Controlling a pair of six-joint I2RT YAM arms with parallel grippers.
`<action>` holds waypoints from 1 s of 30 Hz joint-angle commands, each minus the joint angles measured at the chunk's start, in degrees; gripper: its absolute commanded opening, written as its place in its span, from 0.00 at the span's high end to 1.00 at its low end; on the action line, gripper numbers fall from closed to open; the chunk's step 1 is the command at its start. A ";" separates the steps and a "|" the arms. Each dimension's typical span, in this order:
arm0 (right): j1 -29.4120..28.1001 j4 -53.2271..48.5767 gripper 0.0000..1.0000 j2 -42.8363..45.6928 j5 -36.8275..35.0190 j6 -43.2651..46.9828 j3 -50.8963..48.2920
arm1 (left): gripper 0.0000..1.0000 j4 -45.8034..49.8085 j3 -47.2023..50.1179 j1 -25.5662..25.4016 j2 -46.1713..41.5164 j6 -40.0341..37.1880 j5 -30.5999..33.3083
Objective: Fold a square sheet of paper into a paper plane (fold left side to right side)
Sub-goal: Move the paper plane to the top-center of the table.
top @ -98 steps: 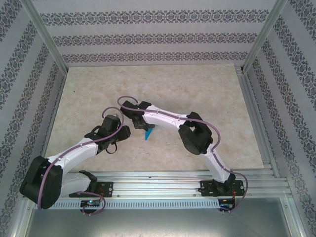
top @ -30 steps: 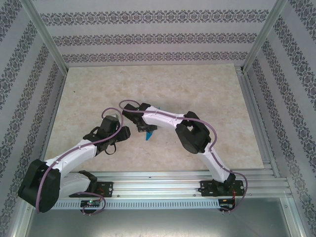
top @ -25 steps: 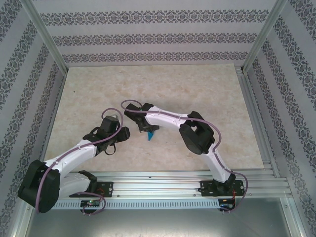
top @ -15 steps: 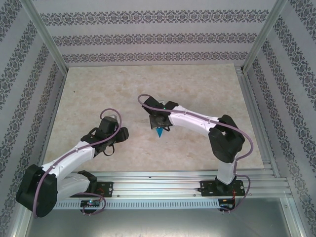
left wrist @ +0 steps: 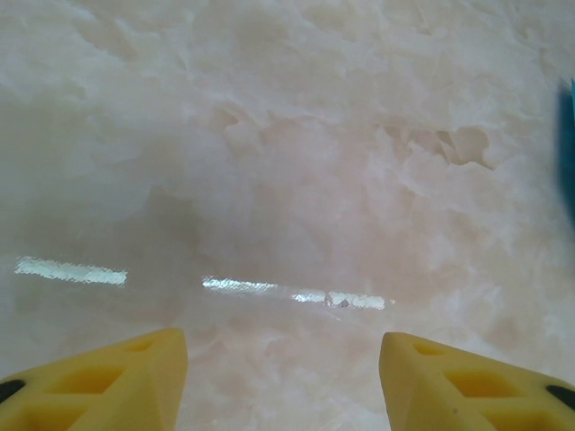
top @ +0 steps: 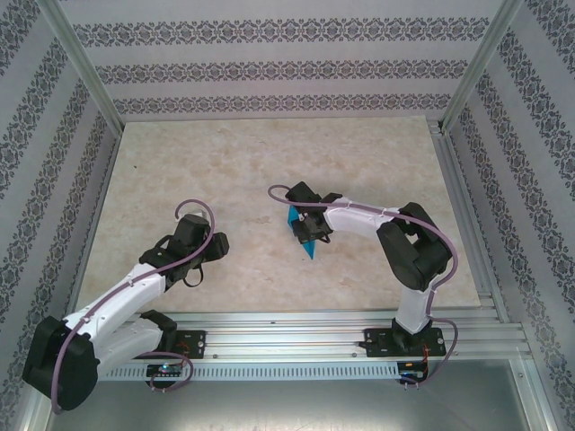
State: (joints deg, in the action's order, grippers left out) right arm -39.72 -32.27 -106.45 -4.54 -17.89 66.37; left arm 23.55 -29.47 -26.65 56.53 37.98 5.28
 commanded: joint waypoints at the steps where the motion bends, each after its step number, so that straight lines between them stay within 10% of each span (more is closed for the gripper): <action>1: -0.08 0.91 0.77 0.02 0.17 -0.17 0.15 | 0.41 2.61 -1.90 0.27 -1.37 0.16 1.59; 17: 0.95 -4.93 0.82 -2.18 -0.59 -5.26 1.10 | 0.40 4.02 -2.68 0.24 -1.73 -0.01 1.75; 30: 10.48 -8.99 0.95 -5.03 1.09 9.82 15.76 | 0.35 7.94 -4.71 0.24 -6.08 -1.94 4.06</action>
State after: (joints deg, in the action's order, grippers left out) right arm -30.96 -39.68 -108.92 -3.70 -13.67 77.32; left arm 29.15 -32.40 -26.65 51.57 37.52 8.01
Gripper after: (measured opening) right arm 0.050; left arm 0.654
